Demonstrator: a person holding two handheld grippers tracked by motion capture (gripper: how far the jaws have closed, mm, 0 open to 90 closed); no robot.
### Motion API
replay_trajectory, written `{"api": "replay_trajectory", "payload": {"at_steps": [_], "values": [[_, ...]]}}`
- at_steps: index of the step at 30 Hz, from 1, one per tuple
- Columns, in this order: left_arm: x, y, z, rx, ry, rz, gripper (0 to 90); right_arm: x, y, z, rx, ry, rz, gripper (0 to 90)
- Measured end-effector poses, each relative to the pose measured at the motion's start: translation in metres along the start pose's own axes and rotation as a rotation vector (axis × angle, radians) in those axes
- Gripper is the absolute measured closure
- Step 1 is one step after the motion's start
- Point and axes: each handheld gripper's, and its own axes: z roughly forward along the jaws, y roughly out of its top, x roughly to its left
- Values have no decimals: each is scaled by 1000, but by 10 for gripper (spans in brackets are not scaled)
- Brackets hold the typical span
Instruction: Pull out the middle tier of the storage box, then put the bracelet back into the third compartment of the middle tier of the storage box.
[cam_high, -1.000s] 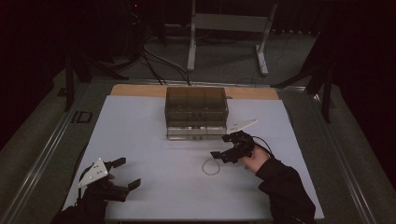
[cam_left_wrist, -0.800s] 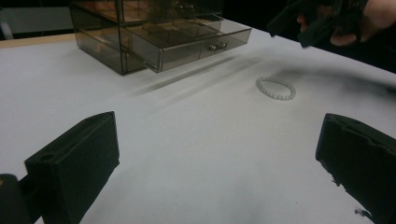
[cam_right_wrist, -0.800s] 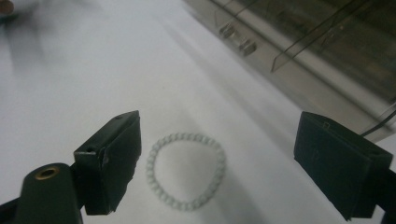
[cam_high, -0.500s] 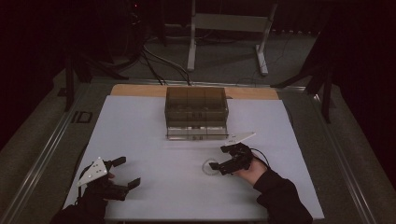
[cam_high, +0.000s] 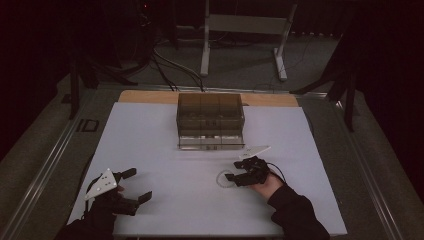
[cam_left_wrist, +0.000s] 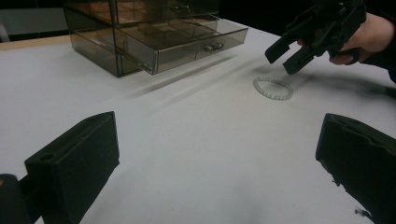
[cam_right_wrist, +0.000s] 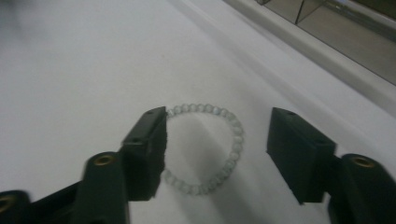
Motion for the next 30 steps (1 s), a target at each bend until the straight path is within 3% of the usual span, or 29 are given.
{"api": "replay_trajectory", "payload": {"at_steps": [3, 10, 16, 24, 30], "values": [[0, 1, -1, -6, 2, 1, 10, 1, 0, 5, 7, -20, -23, 493], [-1, 2, 1, -5, -3, 6, 10, 5, -1, 10, 21, -53, -54, 561], [-2, 1, -1, -4, 1, 4, 10, -1, -1, 13, 52, -81, -45, 683], [-2, 1, -3, -3, 5, 8, 10, -3, -1, 18, 51, -75, -38, 735], [-2, 1, -2, -2, 4, 9, 10, 1, -2, 22, 78, -91, -69, 777]]}}
